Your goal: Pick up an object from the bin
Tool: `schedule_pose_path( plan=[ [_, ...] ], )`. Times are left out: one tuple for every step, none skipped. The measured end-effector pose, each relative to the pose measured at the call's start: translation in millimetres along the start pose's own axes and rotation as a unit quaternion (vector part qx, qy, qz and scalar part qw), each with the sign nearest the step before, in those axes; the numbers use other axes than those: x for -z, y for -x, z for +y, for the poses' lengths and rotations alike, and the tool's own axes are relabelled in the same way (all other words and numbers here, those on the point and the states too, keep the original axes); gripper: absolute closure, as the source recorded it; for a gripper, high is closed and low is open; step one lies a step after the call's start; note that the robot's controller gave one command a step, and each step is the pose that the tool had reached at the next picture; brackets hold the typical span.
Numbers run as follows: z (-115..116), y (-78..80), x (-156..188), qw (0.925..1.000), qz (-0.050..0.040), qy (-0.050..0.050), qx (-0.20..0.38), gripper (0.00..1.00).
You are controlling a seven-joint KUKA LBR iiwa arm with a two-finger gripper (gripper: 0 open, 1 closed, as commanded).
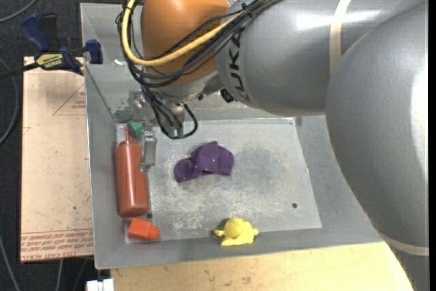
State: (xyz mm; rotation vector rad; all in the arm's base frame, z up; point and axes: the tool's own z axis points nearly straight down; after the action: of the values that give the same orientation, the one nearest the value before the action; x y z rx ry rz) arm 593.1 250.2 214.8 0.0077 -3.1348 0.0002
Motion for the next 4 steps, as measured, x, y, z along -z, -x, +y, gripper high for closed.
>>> schedule_pose_path(
  plan=[
    [-1.3, 1.8, 5.2, 1.0, -0.0038, 0.001, -0.002, 0.0],
    [-21.3, -35.4, 24.4, 0.9994, 0.0006, 0.0, 0.034, 0.0],
    [-45.0, -54.6, 44.9, 0.9992, -0.0036, 0.001, 0.039, 0.0],
    [-105.8, -52.6, 17.2, 0.9974, -0.0021, 0.001, 0.071, 0.0]
  ],
)
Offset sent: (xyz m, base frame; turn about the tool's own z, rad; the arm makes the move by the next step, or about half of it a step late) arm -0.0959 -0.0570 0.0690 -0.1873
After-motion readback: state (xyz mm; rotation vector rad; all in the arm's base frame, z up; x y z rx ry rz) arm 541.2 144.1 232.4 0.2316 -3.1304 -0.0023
